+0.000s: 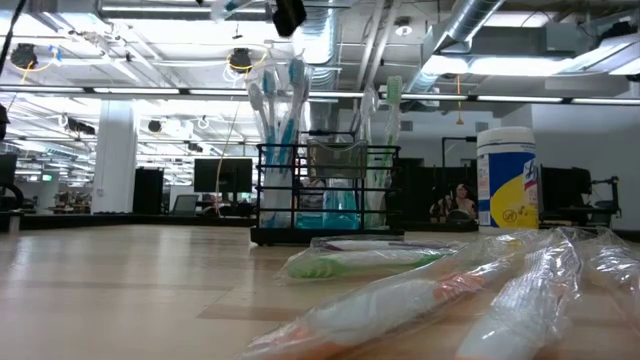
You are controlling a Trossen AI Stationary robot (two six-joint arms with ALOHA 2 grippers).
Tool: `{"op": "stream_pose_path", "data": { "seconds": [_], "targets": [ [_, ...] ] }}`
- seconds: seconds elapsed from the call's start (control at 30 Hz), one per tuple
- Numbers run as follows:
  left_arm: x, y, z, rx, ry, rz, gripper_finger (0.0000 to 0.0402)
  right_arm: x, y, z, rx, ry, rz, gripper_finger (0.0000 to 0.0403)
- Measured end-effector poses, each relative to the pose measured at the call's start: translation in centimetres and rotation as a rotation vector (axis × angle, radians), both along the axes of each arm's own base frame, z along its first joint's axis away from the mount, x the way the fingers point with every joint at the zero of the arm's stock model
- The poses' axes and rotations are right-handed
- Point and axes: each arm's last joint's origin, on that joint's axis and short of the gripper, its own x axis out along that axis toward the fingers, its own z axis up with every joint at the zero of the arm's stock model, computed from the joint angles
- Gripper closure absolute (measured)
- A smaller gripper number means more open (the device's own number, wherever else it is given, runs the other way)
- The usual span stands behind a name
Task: Pick & Place toothbrushing station
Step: Put the blue toothbrush into the black wire organizer
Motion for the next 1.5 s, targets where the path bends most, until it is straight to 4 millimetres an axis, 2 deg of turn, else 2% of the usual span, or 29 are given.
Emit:
{"op": "stream_pose_path", "data": {
  "seconds": [0.17,0.3,0.37,0.47,0.6,0.67,0.83,0.93,1.03,1.2,1.33,1.5],
  "targets": [
    [-2.3,-0.2,4.3,0.176,-0.294,0.16,0.039,-1.6,-1.3,1.5,-0.03,-0.079,-0.128,0.0261],
    [-5.1,-0.9,8.4,0.313,-0.576,0.331,0.039,-3.2,-2.3,3.3,-0.026,-0.205,-0.236,0.0257],
    [-6.6,-1.5,9.6,0.371,-0.638,0.412,0.039,-3.7,-2.6,4.2,-0.027,-0.285,-0.289,0.0258],
    [-8.0,-3.0,10.2,0.44,-0.676,0.517,0.039,-5.0,-2.9,5.3,-0.028,-0.367,-0.349,0.0261],
    [-8.4,-5.6,8.3,0.492,-0.644,0.582,0.039,-6.6,-2.8,6.5,0.019,-0.443,-0.396,0.0267],
    [-8.1,-6.9,6.5,0.483,-0.644,0.595,0.039,-7.1,-2.6,6.7,0.032,-0.458,-0.413,0.0269],
    [-8.6,-9.3,1.9,0.332,-0.78,0.714,0.039,-7.8,-2.4,6.8,0.068,-0.457,-0.448,0.027],
    [-9.2,-10.5,-1.6,0.308,-0.767,0.783,0.039,-7.8,-2.4,6.8,0.08,-0.463,-0.458,0.0269],
    [-9.8,-11.4,-3.9,0.313,-0.723,0.839,0.039,-7.6,-2.4,6.7,0.079,-0.46,-0.459,0.027],
    [-9.0,-12.1,-6.7,0.377,-0.654,0.844,0.0391,-6.7,-2.4,6.3,0.053,-0.442,-0.434,0.0269],
    [-7.5,-12.1,-8.6,0.408,-0.618,0.836,0.0391,-6.8,-2.5,6.5,0.04,-0.448,-0.422,0.027],
    [-5.9,-11.9,-10.4,0.366,-0.692,0.837,0.0391,-6.8,-2.6,6.5,0.029,-0.452,-0.415,0.027]
  ]
}}
